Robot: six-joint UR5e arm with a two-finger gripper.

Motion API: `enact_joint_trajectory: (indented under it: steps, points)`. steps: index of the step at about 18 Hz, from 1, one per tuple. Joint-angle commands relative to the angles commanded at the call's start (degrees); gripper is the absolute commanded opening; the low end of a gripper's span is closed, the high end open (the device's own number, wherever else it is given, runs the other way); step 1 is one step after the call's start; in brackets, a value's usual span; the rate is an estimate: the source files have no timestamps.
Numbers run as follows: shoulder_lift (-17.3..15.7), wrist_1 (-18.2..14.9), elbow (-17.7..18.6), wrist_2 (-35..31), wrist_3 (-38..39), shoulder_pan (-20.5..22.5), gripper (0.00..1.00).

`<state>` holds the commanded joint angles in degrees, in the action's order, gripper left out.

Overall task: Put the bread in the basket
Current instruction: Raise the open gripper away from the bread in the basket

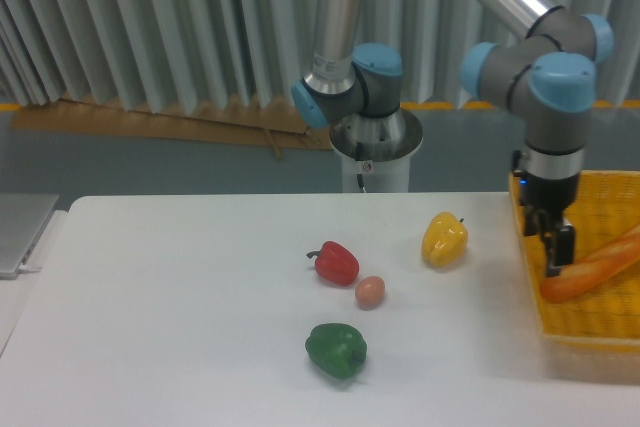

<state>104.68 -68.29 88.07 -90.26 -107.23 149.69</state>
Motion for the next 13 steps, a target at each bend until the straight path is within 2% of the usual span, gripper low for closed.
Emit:
enact_joint_trajectory:
  steps: [3,6,13]
  points:
    - [-0.44,-0.61,0.53,-1.06,0.52,-3.25,1.0]
    - [-0.88,-1.32,0.53,-1.06,5.34,-5.36,1.0]
    - [-0.97,-1.58,0.62,-0.79,6.5,-5.9,1.0]
